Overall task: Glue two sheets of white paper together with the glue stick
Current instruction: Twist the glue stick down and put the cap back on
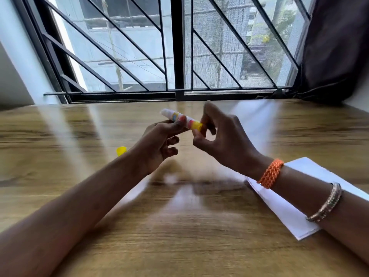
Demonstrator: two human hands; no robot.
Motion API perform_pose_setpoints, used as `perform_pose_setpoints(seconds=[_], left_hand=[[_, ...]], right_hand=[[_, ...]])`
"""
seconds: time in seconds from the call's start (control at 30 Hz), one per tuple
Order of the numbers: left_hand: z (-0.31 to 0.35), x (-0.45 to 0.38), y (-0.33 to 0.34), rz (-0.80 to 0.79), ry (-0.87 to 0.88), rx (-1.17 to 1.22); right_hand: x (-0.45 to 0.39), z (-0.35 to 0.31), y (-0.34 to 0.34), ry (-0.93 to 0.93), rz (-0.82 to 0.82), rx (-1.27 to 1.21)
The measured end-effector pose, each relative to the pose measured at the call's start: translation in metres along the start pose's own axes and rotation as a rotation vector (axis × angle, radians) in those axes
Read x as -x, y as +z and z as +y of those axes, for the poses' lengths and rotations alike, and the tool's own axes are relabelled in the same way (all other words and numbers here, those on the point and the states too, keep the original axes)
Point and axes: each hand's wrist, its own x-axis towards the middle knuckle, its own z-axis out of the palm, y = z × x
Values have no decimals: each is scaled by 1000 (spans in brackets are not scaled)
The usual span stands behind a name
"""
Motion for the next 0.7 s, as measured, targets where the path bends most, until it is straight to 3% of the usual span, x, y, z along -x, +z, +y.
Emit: perform_pose_setpoints(seconds=[0.13, 0.27, 0.43, 0.6, 0.7], left_hand=[[-3, 2, 4, 14, -45, 36], [-3, 2, 5, 19, -31, 71], [-1, 3, 6, -11, 46, 125], [0, 2, 4, -45, 75, 162], [-1, 1, 2, -53, 80, 150]], right_hand=[[-5, 3, -8, -466, -49, 540], [-6, 5, -10, -448, -55, 638], [1, 3, -3, -96, -60, 259], [-1, -6, 5, 461, 8, -495], [-2, -8, 5, 526, 12, -620]])
